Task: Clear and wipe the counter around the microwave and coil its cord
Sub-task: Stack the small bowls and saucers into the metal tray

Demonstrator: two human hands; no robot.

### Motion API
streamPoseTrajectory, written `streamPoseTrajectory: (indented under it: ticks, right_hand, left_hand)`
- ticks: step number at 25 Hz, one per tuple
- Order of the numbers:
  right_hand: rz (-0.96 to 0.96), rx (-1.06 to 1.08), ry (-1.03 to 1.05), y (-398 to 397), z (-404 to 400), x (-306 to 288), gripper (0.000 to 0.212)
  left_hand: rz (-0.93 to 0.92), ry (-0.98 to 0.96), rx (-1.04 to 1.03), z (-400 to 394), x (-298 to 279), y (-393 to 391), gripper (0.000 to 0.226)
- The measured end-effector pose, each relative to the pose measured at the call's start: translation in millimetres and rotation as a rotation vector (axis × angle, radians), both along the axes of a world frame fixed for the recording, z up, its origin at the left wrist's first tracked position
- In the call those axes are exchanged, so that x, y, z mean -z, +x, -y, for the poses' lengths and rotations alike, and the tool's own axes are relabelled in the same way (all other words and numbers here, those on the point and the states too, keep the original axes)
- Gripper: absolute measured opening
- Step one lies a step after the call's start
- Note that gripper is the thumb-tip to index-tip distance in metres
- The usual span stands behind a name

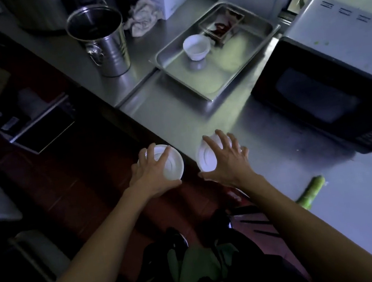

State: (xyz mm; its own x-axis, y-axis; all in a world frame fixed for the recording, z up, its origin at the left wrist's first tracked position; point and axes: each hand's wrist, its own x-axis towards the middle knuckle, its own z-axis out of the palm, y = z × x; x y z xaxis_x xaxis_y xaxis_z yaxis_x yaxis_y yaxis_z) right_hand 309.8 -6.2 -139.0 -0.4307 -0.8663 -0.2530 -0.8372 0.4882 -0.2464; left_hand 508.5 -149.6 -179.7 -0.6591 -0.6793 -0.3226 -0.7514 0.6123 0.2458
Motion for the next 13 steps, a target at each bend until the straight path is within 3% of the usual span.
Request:
streamPoseTrajectory:
  ticks: [7,13]
  right_hand:
    - [-0.015,-0.008,-0.014,-27.3,54.5,4.3,0.11]
    - [0.0,0.101,-0.092,-90.8,113.0,8.8,0.112]
  left_hand:
    - [-0.06,-0.025,-0.001,51.8,-1.9,-20.1,0.111]
    - [-0.012,-0.061,0.101,125.0,-20.1,-83.4,0.112]
